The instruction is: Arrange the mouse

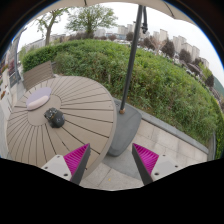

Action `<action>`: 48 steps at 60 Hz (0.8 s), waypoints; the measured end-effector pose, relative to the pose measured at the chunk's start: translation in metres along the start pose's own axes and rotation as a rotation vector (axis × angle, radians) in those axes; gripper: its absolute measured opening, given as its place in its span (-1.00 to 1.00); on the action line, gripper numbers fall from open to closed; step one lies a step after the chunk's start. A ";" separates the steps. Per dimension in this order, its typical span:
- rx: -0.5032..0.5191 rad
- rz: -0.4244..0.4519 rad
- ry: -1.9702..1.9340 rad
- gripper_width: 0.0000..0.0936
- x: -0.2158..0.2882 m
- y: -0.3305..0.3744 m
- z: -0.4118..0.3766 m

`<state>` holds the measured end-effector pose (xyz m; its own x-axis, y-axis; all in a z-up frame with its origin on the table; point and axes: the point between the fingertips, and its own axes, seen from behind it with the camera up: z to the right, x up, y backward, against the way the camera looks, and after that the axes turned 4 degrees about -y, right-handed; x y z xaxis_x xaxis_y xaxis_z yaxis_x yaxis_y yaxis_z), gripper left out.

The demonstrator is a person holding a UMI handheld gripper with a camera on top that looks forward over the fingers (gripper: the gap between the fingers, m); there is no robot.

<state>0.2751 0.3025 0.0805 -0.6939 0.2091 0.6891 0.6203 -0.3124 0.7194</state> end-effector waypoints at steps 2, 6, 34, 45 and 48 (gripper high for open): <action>0.018 -0.004 0.001 0.84 -0.009 0.001 0.001; 0.040 -0.021 0.016 0.84 -0.012 -0.003 -0.004; 0.274 -0.010 0.207 0.84 -0.038 0.003 -0.127; 0.336 0.020 0.257 0.83 -0.041 0.007 -0.173; 0.345 0.042 0.263 0.84 -0.037 0.005 -0.182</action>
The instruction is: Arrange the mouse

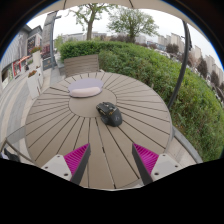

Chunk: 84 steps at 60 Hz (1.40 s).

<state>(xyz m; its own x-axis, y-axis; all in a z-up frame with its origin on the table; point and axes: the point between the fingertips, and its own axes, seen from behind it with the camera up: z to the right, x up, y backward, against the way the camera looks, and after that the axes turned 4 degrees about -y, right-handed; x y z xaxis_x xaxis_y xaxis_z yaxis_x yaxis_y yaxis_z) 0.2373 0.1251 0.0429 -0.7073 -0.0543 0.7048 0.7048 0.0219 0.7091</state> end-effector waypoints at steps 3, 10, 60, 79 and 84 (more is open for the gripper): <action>-0.003 0.024 0.003 0.83 0.007 -0.006 -0.002; -0.005 0.076 -0.022 0.83 0.026 -0.027 0.000; -0.032 0.165 -0.085 0.84 0.119 -0.184 0.010; -0.020 0.129 -0.097 0.41 0.115 -0.196 0.003; -0.019 0.113 -0.058 0.17 0.119 -0.195 0.000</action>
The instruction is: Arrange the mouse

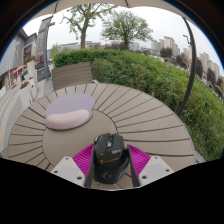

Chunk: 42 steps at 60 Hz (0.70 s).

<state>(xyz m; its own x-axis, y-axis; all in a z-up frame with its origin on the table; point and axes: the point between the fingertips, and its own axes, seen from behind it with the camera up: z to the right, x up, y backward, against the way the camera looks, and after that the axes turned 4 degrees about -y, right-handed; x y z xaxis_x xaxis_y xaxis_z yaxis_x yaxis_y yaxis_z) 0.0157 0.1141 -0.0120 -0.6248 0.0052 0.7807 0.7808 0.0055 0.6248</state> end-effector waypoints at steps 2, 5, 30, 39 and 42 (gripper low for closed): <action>0.003 -0.007 0.003 0.14 0.003 0.004 -0.002; 0.002 0.000 -0.005 0.12 0.017 0.012 -0.004; 0.169 0.104 -0.031 0.11 0.178 -0.063 -0.162; 0.144 0.062 -0.022 0.16 0.152 -0.132 -0.193; 0.134 0.045 -0.007 0.26 0.141 -0.144 -0.198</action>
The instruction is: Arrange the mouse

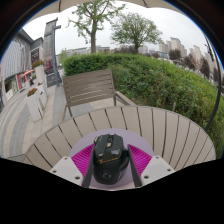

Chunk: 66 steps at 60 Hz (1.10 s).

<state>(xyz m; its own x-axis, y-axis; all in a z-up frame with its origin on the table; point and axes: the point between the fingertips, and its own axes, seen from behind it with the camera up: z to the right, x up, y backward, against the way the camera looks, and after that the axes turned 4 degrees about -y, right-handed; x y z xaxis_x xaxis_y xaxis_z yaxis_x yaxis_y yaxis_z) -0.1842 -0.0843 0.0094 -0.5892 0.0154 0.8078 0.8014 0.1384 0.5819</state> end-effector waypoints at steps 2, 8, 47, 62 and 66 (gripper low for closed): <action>0.004 -0.032 0.003 0.35 -0.010 -0.006 -0.004; -0.021 -0.025 0.026 0.81 -0.010 0.002 0.004; -0.083 -0.185 0.011 0.84 -0.091 0.364 0.052; -0.120 -0.132 -0.028 0.84 -0.094 0.376 0.060; -0.127 -0.141 0.006 0.84 -0.100 0.376 0.062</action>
<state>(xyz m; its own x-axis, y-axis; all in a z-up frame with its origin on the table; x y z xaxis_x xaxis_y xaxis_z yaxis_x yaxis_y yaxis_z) 0.1702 0.0280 0.1415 -0.6960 -0.0011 0.7181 0.7180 0.0132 0.6959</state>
